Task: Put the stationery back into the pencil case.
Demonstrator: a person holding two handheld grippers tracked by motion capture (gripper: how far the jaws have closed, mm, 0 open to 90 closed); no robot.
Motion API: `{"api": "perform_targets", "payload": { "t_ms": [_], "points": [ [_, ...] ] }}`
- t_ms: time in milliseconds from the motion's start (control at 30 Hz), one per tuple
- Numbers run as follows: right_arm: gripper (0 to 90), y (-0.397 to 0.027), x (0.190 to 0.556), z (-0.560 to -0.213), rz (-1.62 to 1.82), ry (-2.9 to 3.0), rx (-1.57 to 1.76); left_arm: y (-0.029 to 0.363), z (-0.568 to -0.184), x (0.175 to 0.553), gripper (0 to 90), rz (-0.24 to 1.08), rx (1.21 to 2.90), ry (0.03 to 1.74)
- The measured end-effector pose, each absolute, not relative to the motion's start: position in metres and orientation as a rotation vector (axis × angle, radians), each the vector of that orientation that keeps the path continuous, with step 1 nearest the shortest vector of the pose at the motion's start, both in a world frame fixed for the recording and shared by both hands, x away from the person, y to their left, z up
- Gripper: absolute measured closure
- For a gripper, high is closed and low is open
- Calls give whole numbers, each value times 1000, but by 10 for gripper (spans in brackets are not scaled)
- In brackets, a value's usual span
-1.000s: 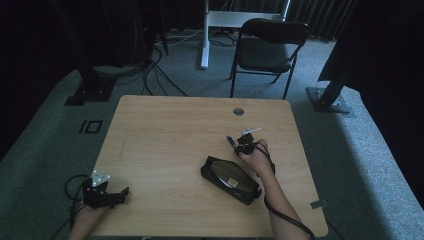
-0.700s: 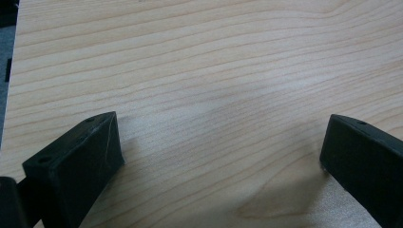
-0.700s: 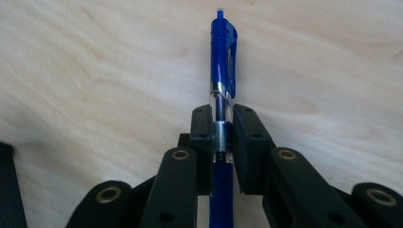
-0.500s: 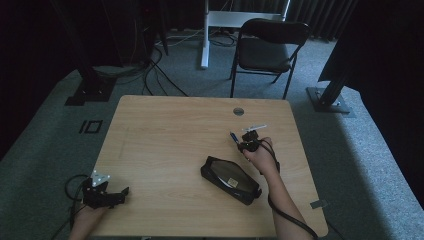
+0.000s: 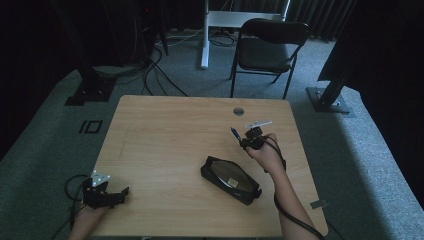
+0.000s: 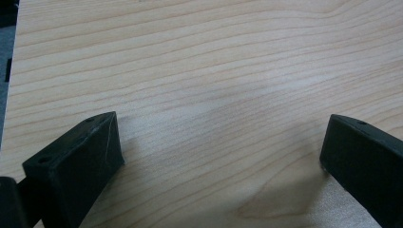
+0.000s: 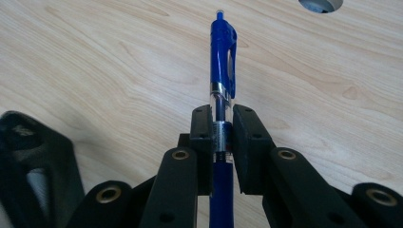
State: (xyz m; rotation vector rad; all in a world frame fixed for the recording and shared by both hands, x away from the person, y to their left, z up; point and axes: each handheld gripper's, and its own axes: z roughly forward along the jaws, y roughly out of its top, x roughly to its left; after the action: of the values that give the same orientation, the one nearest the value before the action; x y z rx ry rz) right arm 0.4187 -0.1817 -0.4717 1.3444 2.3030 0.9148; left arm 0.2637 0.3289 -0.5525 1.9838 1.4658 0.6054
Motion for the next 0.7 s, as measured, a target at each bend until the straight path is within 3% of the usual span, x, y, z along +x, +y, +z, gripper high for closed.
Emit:
{"api": "perform_targets", "payload": {
  "t_ms": [700],
  "points": [
    [792, -185, 385, -439, 965, 2333, 1219, 329, -552, 264, 2, 605, 1984, 1466]
  ]
}}
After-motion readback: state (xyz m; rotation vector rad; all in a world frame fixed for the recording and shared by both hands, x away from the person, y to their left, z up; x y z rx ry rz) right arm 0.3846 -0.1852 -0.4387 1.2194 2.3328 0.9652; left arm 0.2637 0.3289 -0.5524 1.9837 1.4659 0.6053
